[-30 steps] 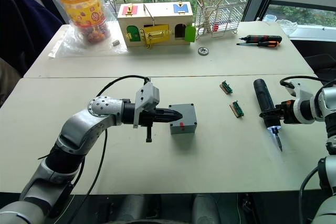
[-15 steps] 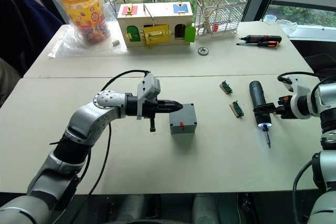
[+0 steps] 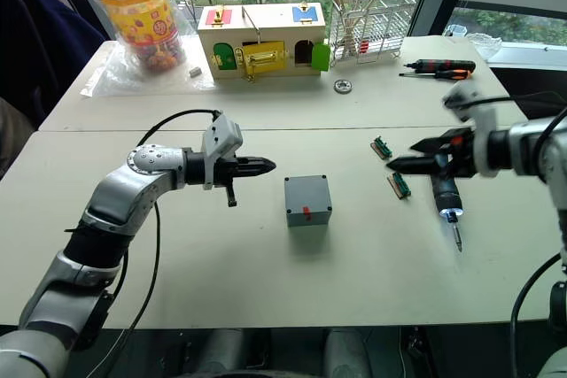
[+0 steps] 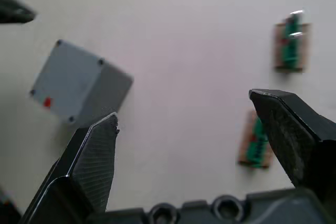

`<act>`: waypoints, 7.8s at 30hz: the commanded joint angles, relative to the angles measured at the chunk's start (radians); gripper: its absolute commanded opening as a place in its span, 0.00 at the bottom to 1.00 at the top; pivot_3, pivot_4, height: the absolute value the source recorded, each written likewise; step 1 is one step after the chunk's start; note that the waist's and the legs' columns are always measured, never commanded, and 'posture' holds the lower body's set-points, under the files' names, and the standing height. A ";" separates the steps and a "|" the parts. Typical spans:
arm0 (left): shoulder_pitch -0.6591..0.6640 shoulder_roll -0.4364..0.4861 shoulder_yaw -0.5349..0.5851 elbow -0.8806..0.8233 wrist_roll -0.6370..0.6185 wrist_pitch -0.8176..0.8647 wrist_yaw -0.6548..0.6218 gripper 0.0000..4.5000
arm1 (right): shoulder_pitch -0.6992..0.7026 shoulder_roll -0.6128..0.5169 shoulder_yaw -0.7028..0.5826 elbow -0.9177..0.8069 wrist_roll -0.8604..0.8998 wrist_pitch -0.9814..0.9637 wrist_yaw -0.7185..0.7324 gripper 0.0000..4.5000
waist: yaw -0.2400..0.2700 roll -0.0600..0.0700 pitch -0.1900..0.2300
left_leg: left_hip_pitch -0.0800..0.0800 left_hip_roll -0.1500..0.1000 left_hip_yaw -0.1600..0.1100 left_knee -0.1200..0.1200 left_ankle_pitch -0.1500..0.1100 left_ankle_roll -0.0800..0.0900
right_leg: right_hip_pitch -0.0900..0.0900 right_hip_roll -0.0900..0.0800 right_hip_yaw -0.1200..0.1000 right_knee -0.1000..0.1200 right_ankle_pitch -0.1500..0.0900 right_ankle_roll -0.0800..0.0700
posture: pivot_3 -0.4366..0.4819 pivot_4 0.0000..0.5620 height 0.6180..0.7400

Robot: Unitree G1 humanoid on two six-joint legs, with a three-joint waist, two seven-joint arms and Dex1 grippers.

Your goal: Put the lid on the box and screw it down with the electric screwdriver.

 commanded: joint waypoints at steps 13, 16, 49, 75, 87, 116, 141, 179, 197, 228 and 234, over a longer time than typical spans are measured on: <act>-0.024 -0.044 -0.149 0.060 0.108 -0.053 -0.075 0.00 | 0.158 0.208 0.140 -0.164 -0.047 -0.153 -0.245 0.96 | 0.001 -0.002 0.000 | 0.000 -0.001 0.000 0.001 0.000 0.000 | 0.001 0.000 0.000 0.000 0.000 0.001 | 0.48 0.27 0.74; -0.046 -0.073 -0.158 0.088 0.118 -0.069 -0.083 0.00 | 0.161 0.227 0.146 -0.186 -0.028 -0.147 -0.253 0.96 | 0.001 -0.002 0.000 | 0.000 -0.001 0.000 0.001 0.000 0.000 | 0.001 0.000 0.000 0.000 0.000 0.001 | 0.48 0.27 0.74; 0.017 -0.058 -0.169 -0.042 0.174 -0.005 -0.116 0.00 | 0.092 0.163 0.247 0.015 -0.155 -0.427 -0.158 0.96 | 0.000 -0.002 0.000 | 0.000 -0.001 -0.002 0.002 -0.001 0.001 | 0.001 0.000 0.001 0.001 0.000 0.001 | 0.48 0.27 0.74; -0.039 -0.113 -0.150 0.078 0.217 -0.076 -0.057 0.00 | 0.164 0.149 0.186 -0.140 -0.102 -0.305 -0.147 0.96 | 0.001 -0.002 0.000 | 0.000 -0.001 -0.001 0.002 0.000 0.001 | 0.000 0.000 0.000 0.001 0.000 0.001 | 0.48 0.27 0.74; -0.046 -0.122 0.045 -0.014 0.017 0.055 -0.047 0.00 | 0.201 0.256 -0.230 0.095 -0.117 -0.319 -0.433 0.96 | 0.000 -0.003 0.000 | 0.000 -0.001 -0.001 0.002 0.000 0.001 | 0.001 0.000 0.001 0.001 0.001 0.001 | 0.48 0.27 0.74; -0.024 -0.145 0.005 -0.016 0.030 0.021 -0.023 0.00 | 0.191 0.386 -0.171 0.257 -0.228 -0.507 -0.544 0.38 | -0.001 -0.002 0.000 | 0.001 -0.001 0.003 0.001 0.000 0.001 | 0.001 0.000 0.001 0.001 0.001 0.001 | 0.48 0.27 0.74; -0.027 -0.147 0.004 0.000 0.027 0.012 -0.017 0.00 | 0.135 0.362 -0.218 0.197 -0.196 -0.455 -0.565 0.02 | -0.001 -0.002 0.000 | 0.001 -0.001 0.002 0.001 0.000 0.001 | 0.001 0.000 0.001 0.001 0.001 0.001 | 0.48 0.27 0.74; 0.042 -0.013 0.012 -0.159 -0.076 0.113 -0.062 0.00 | 0.127 0.430 -0.027 -0.034 0.016 -0.342 -0.454 0.02 | -0.002 -0.002 0.000 | 0.001 -0.001 0.000 0.001 0.000 0.001 | 0.000 0.001 0.001 0.001 0.001 0.001 | 0.48 0.27 0.74; 0.039 -0.021 0.005 -0.149 -0.077 0.107 -0.045 0.00 | 0.088 0.447 0.017 0.011 -0.017 -0.367 -0.440 0.02 | -0.001 -0.002 0.000 | 0.001 -0.001 0.000 0.001 0.000 0.001 | 0.000 0.001 0.001 0.001 0.001 0.001 | 0.48 0.27 0.74; -0.027 -0.104 -0.074 -0.270 -0.102 0.076 -0.053 0.00 | -0.095 -0.196 0.076 0.450 -0.170 -0.232 -0.125 0.99 | -0.004 -0.002 0.000 | 0.001 -0.001 0.001 0.000 0.000 0.001 | 0.000 0.000 0.002 0.000 0.001 0.001 | 0.48 0.27 0.74; -0.001 -0.112 -0.125 -0.313 -0.079 0.064 -0.030 0.00 | -0.214 -0.191 0.267 0.683 -0.266 -0.201 0.063 0.99 | -0.003 -0.001 0.000 | 0.001 -0.001 0.002 0.000 0.000 0.001 | -0.001 0.000 0.003 0.000 0.001 0.001 | 0.48 0.27 0.74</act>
